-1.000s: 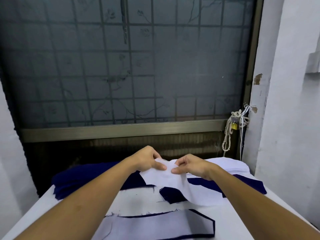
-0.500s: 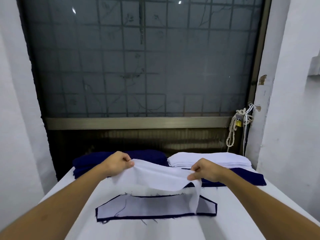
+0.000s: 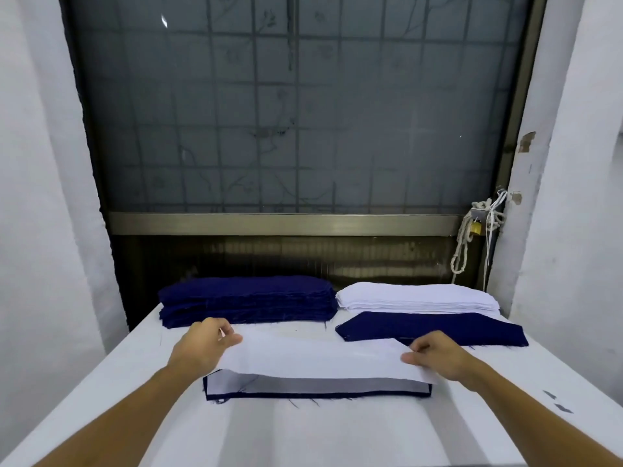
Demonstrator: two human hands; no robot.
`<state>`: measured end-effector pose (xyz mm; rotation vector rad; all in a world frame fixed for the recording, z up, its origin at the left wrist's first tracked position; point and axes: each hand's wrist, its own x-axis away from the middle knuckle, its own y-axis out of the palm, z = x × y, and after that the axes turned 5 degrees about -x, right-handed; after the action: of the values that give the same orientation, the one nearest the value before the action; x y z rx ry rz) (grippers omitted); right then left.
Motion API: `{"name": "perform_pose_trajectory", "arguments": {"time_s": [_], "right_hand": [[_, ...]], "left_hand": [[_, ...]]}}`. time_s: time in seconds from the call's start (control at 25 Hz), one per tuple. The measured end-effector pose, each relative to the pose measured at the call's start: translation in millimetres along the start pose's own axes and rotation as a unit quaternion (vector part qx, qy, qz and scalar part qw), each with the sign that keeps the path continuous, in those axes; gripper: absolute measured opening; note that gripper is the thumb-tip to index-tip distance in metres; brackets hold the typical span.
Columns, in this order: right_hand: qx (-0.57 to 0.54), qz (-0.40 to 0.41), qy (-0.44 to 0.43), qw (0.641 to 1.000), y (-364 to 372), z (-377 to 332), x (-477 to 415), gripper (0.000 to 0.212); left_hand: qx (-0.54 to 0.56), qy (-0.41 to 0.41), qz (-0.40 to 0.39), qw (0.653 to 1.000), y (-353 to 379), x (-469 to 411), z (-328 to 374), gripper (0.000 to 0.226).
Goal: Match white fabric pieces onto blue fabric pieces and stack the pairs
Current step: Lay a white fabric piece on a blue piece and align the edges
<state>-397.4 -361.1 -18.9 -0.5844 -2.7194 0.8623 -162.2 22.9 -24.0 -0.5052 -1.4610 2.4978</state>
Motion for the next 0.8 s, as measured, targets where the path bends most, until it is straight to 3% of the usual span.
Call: {"name": "perform_pose_trajectory", "arguments": {"time_s": [0.28,0.56,0.8], "right_hand": [[-0.022,0.159,0.016,0.987,31,35,-14,0.023],[0.076,0.192,0.018,0.978,52,58,-20,0.012],[0.072,0.212,-0.005,0.975,53,64,-18,0.009]], "left_hand": [[0.011,-0.046,0.003,0.999,49,4,-8,0.021],[-0.025,-0.088,0.027,0.995,67,16,-27,0.029],[0.043,-0.117,0.075,0.989,68,19,-29,0.032]]}}
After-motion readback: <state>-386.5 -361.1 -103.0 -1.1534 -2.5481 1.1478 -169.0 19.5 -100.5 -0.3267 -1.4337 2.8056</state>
